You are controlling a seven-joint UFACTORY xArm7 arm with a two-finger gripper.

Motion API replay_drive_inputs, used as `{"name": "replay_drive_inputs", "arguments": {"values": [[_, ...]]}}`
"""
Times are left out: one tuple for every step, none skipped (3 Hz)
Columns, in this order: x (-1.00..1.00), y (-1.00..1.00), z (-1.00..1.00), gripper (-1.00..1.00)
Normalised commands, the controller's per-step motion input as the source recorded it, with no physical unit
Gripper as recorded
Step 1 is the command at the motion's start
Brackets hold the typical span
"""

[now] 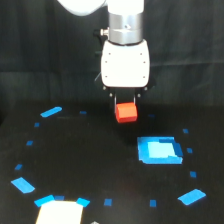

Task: Pick up the red object from the table

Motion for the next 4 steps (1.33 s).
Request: {"name": "replay_drive_inputs", "arguments": {"values": [[0.37, 0.68, 1.00, -1.00], [-0.13, 0.55, 1.00, -1.00], [0.26, 0.24, 0.96, -1.00], [0.05, 0.46, 1.00, -1.00]]}}
